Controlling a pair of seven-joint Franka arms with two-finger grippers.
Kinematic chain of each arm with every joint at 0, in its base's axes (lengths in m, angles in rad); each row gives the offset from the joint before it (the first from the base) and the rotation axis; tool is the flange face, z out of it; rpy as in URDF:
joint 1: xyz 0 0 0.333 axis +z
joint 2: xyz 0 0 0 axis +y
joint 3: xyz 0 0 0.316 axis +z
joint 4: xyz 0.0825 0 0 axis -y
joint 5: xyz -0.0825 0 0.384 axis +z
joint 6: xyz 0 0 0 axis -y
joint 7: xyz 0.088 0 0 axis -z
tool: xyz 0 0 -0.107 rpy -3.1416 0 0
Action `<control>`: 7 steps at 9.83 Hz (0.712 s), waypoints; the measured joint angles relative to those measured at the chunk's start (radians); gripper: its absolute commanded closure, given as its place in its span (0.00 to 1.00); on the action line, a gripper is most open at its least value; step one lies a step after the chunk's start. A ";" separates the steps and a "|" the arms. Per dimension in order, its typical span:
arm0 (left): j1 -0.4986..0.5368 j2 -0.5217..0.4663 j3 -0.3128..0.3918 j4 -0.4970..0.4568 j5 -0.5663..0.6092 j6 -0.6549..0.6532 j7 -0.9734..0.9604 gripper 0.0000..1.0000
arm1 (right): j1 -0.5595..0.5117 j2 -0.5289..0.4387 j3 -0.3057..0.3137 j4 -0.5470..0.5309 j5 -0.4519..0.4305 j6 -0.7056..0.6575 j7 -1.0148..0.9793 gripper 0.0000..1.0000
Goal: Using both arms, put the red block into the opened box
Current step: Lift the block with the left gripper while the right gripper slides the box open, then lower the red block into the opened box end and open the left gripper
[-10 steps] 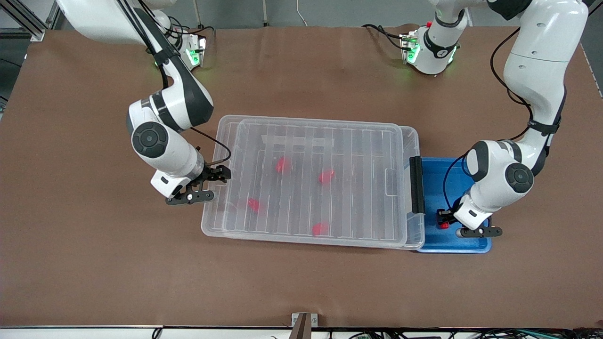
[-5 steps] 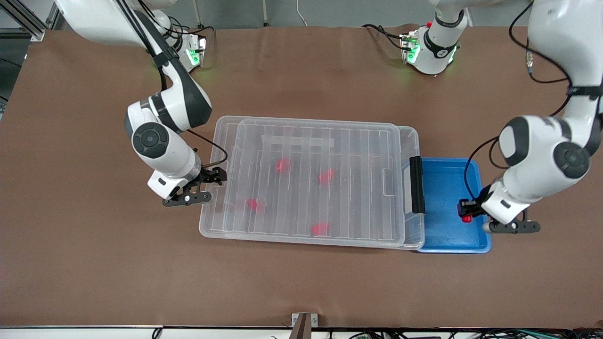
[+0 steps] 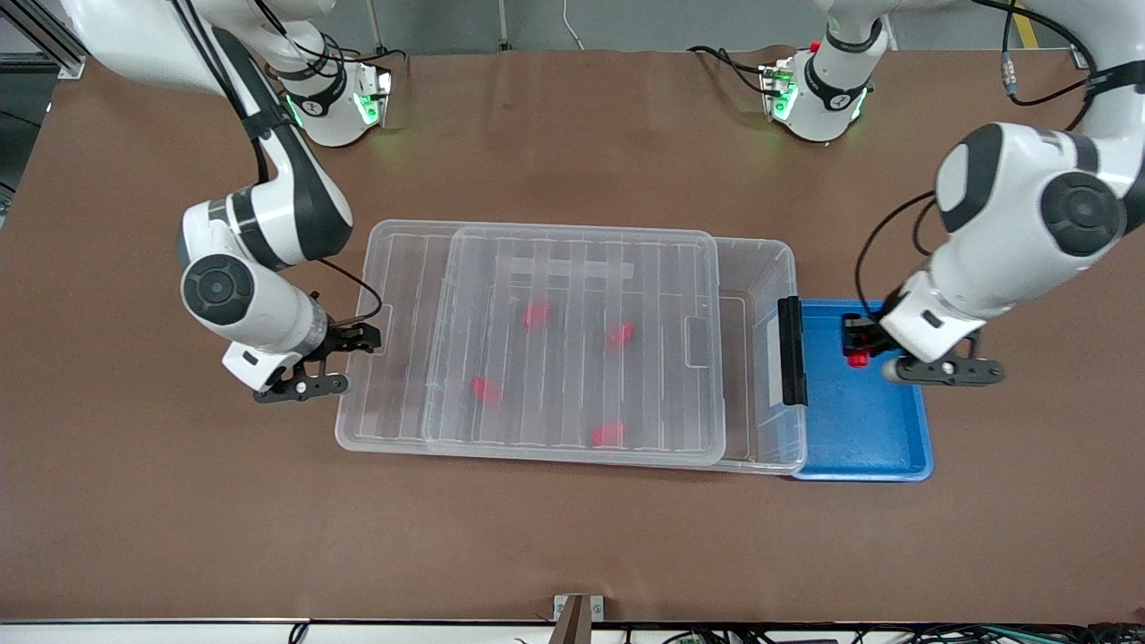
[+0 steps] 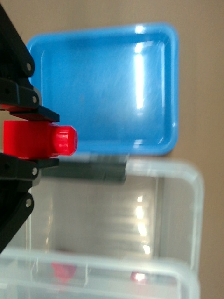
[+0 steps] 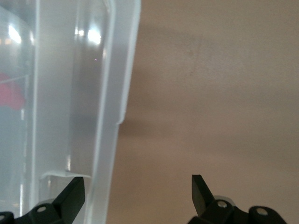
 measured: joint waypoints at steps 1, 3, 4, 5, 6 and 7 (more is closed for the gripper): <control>-0.011 0.010 -0.037 -0.006 0.000 0.000 -0.039 1.00 | -0.016 -0.005 -0.002 0.000 -0.003 -0.017 -0.023 0.00; -0.021 0.046 -0.082 -0.014 0.000 0.011 -0.074 0.99 | -0.053 -0.014 -0.009 0.000 -0.004 -0.036 -0.085 0.00; -0.031 0.075 -0.098 -0.021 0.000 0.039 -0.096 0.99 | -0.078 -0.018 -0.011 0.000 -0.004 -0.044 -0.122 0.00; -0.060 0.105 -0.103 -0.034 0.000 0.082 -0.109 0.99 | -0.101 -0.023 -0.015 0.000 -0.004 -0.048 -0.158 0.00; -0.091 0.133 -0.103 -0.057 0.001 0.140 -0.120 0.99 | -0.113 -0.028 -0.025 0.000 -0.004 -0.050 -0.189 0.00; -0.108 0.165 -0.103 -0.091 0.001 0.212 -0.126 0.99 | -0.117 -0.032 -0.039 0.001 -0.004 -0.052 -0.208 0.00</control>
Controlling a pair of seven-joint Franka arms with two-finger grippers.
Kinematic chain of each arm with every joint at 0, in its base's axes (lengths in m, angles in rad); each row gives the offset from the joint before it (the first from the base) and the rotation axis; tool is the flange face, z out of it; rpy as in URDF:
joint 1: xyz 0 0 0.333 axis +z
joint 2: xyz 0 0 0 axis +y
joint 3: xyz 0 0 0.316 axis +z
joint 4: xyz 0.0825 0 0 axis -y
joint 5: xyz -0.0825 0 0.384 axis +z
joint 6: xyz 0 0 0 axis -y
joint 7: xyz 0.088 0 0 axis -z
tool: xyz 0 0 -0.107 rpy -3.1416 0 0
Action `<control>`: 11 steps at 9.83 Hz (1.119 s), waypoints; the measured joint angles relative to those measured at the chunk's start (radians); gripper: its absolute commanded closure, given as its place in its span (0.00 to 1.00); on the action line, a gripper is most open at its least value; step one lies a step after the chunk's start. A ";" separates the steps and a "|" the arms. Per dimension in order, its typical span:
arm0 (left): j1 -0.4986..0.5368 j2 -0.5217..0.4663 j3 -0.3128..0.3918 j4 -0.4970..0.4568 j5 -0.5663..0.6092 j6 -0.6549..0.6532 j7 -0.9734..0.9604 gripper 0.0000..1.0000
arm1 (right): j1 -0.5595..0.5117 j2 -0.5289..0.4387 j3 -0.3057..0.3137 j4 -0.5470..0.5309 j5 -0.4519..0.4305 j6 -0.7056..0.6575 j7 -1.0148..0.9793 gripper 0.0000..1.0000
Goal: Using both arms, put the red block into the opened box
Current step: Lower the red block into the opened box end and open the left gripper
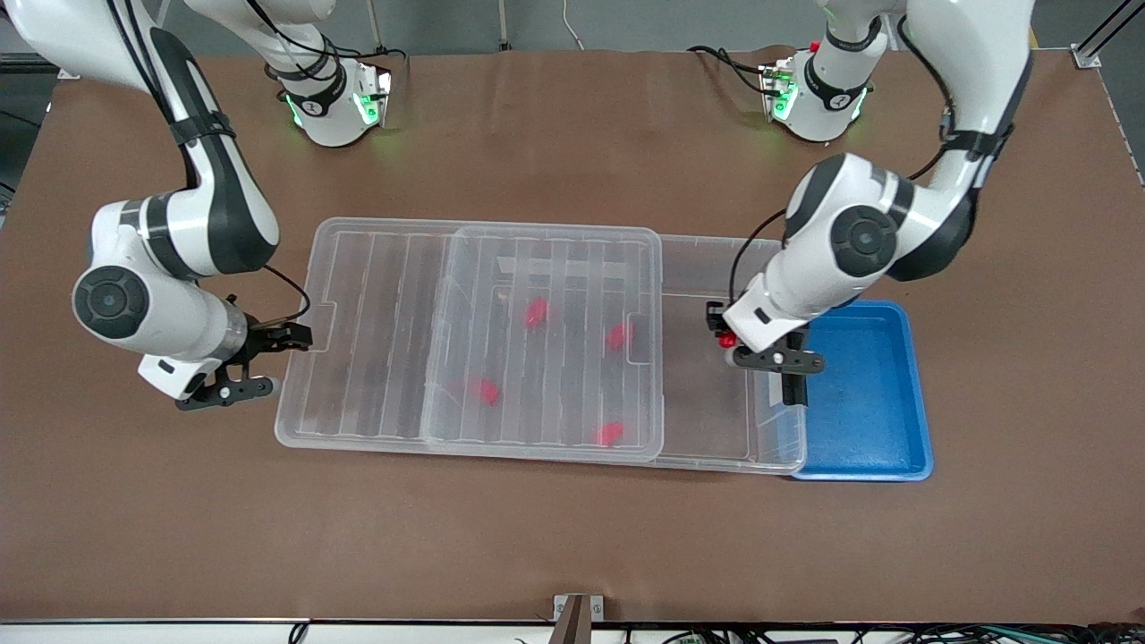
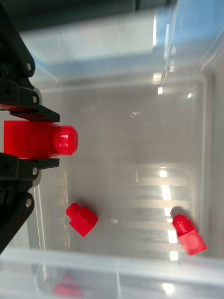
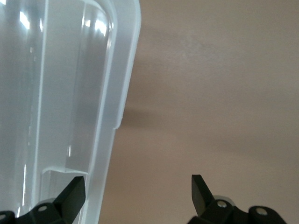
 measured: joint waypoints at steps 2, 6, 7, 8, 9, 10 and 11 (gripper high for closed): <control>-0.013 0.077 0.000 -0.031 0.000 0.094 -0.008 1.00 | -0.001 -0.007 -0.013 0.049 0.017 -0.061 -0.003 0.00; -0.038 0.169 0.005 -0.033 0.119 0.130 -0.073 0.76 | -0.005 -0.137 -0.201 0.351 0.192 -0.376 0.013 0.00; -0.035 0.188 0.006 -0.033 0.135 0.140 -0.077 0.56 | -0.006 -0.183 -0.236 0.391 0.195 -0.444 0.013 0.00; -0.034 0.205 0.010 -0.033 0.153 0.151 -0.085 0.01 | -0.006 -0.222 -0.261 0.404 0.195 -0.471 0.013 0.00; -0.033 0.214 0.018 -0.033 0.170 0.158 -0.097 0.00 | -0.006 -0.255 -0.281 0.406 0.195 -0.484 0.013 0.00; -0.028 0.212 0.021 -0.029 0.173 0.159 -0.100 0.00 | -0.006 -0.268 -0.290 0.406 0.195 -0.498 0.014 0.00; -0.022 0.202 0.021 -0.019 0.173 0.152 -0.107 0.00 | -0.006 -0.266 -0.293 0.404 0.195 -0.502 0.016 0.00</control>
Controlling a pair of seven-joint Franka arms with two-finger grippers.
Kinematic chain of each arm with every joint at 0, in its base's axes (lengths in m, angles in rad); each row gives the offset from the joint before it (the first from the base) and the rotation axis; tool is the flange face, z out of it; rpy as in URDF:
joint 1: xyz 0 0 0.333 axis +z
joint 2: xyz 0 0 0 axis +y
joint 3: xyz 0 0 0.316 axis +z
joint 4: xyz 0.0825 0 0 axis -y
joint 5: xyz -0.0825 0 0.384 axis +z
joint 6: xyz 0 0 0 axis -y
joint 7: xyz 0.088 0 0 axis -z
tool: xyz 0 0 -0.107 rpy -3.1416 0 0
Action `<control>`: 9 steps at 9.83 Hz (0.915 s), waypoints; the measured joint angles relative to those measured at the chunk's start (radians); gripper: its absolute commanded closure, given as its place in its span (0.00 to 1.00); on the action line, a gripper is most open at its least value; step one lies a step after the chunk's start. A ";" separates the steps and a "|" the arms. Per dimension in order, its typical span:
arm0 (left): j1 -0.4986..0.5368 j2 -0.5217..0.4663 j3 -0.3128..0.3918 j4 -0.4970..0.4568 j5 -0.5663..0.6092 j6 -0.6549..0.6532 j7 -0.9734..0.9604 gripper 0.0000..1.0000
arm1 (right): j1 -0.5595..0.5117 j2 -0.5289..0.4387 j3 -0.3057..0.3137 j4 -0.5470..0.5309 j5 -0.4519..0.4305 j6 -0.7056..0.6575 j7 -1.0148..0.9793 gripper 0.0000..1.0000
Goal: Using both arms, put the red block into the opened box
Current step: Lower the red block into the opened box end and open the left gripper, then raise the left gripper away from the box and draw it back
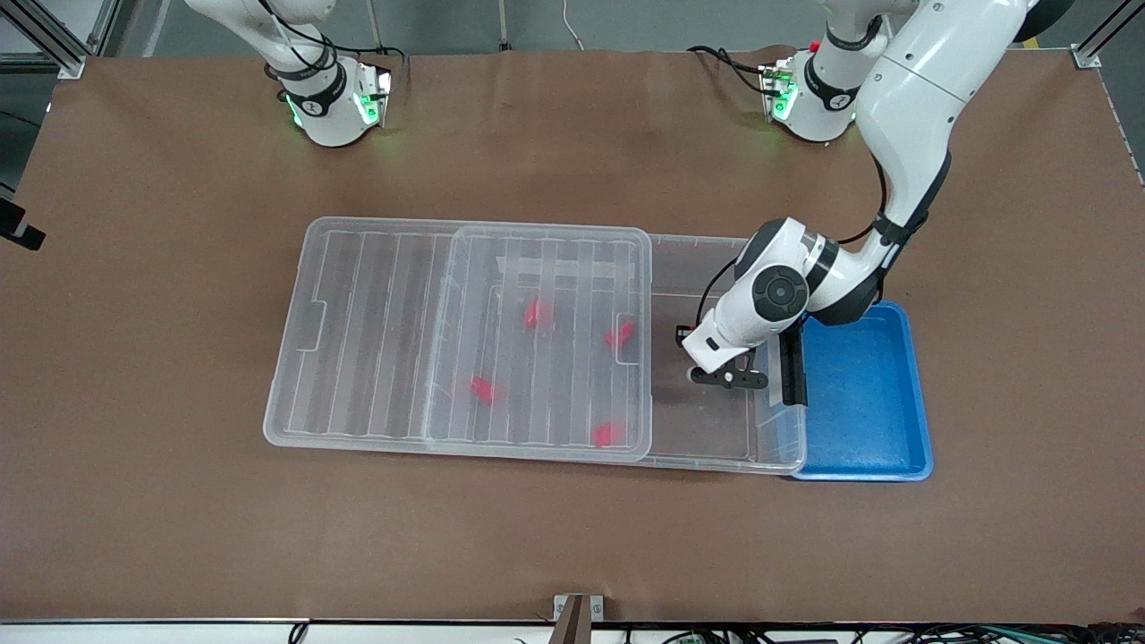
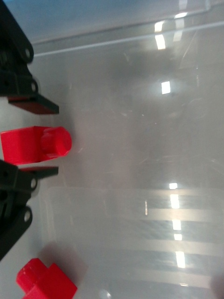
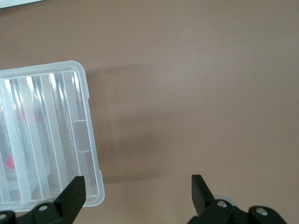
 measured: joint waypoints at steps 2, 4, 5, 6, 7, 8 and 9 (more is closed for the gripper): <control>0.023 -0.065 -0.002 0.056 0.000 -0.090 -0.013 0.00 | 0.015 0.007 -0.019 -0.011 0.000 0.002 0.003 0.00; 0.037 -0.177 -0.009 0.157 -0.010 -0.272 -0.013 0.00 | 0.028 0.008 -0.036 -0.014 0.000 0.002 0.005 0.00; 0.038 -0.227 -0.009 0.212 -0.034 -0.368 -0.014 0.00 | 0.030 0.008 -0.038 -0.018 0.000 0.003 0.005 0.00; 0.039 -0.265 -0.009 0.271 -0.054 -0.451 -0.014 0.00 | 0.032 0.009 -0.039 -0.038 0.000 0.021 0.004 0.00; 0.042 -0.287 -0.008 0.328 -0.057 -0.522 -0.014 0.00 | 0.040 0.013 -0.038 -0.075 0.001 0.064 0.003 0.00; 0.060 -0.304 -0.004 0.377 -0.057 -0.573 -0.012 0.00 | 0.057 0.022 -0.034 -0.124 0.003 0.119 0.000 0.00; 0.096 -0.329 -0.004 0.412 -0.056 -0.602 -0.006 0.00 | 0.083 0.044 -0.024 -0.189 0.003 0.196 0.000 0.11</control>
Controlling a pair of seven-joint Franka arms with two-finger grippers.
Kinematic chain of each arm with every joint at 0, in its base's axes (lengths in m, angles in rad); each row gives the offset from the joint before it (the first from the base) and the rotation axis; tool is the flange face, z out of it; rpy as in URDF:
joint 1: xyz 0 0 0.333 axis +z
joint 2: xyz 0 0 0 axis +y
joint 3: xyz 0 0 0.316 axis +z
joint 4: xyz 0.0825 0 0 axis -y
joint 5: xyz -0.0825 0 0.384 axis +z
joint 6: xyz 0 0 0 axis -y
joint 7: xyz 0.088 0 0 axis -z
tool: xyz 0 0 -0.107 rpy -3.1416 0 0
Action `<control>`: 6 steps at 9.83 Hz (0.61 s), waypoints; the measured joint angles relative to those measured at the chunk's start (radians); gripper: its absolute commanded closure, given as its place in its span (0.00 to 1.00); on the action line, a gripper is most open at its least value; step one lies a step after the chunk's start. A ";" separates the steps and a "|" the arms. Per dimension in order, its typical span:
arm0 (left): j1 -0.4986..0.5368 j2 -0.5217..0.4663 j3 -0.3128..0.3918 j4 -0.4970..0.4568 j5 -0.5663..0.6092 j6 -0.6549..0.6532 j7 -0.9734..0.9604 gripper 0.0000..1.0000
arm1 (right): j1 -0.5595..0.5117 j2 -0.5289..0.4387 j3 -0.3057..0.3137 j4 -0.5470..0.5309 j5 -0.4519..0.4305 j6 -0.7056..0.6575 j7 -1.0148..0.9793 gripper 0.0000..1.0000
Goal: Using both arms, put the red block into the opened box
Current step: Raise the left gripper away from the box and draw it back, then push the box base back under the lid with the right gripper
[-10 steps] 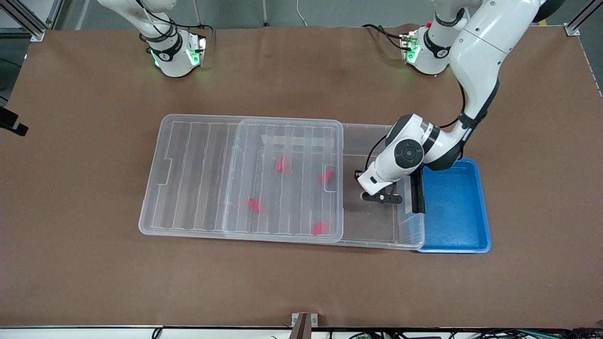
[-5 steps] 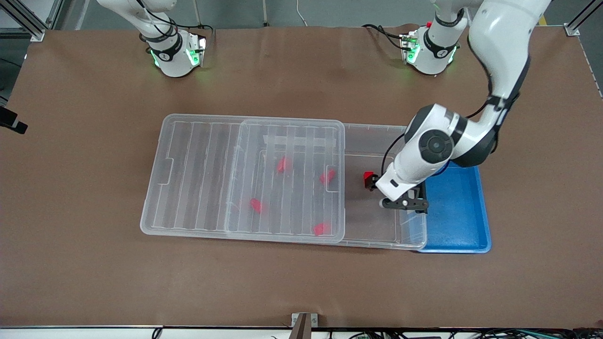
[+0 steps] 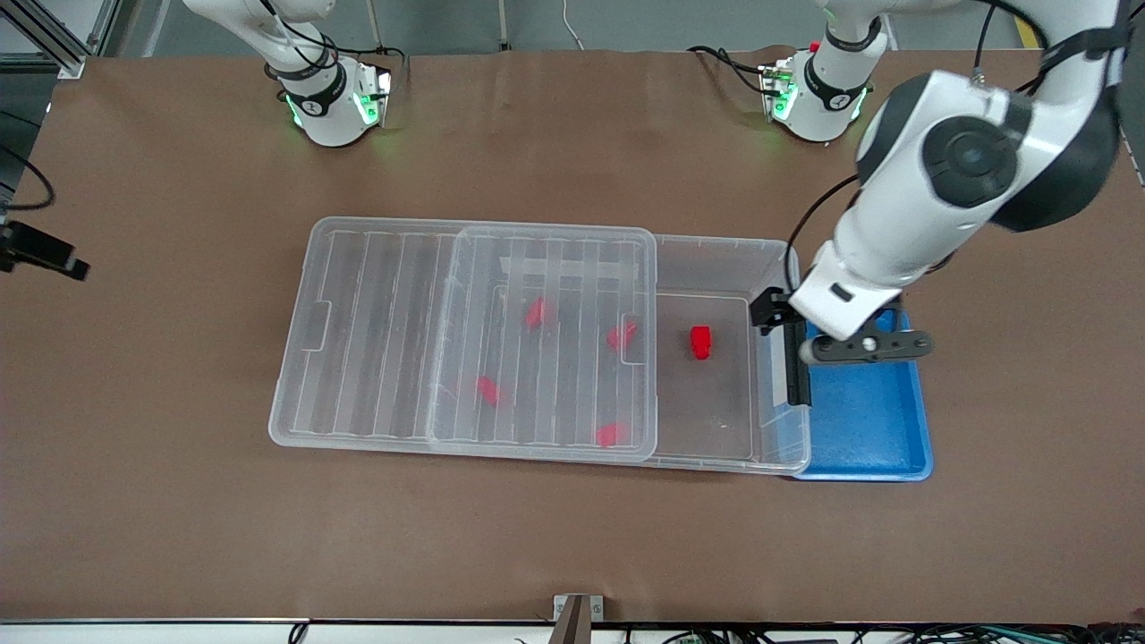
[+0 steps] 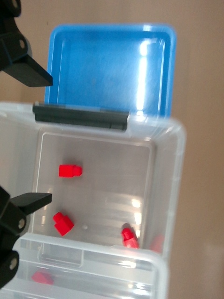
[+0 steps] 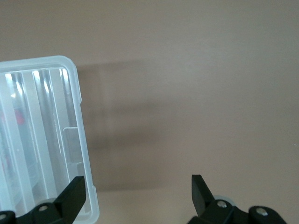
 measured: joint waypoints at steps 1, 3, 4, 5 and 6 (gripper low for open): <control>0.046 -0.034 0.000 0.021 0.000 -0.016 0.016 0.00 | 0.022 0.032 0.011 -0.077 0.000 0.097 -0.002 0.39; 0.101 -0.109 0.002 0.036 0.000 -0.078 0.058 0.00 | 0.042 0.083 0.040 -0.251 0.000 0.304 -0.031 0.94; 0.109 -0.147 0.002 0.039 0.000 -0.112 0.083 0.00 | 0.045 0.090 0.063 -0.332 0.000 0.394 -0.036 1.00; 0.124 -0.186 0.003 0.041 0.000 -0.146 0.123 0.00 | 0.046 0.089 0.083 -0.409 0.000 0.481 -0.036 1.00; 0.141 -0.229 0.004 0.042 0.000 -0.196 0.168 0.00 | 0.048 0.089 0.095 -0.466 0.000 0.537 -0.039 1.00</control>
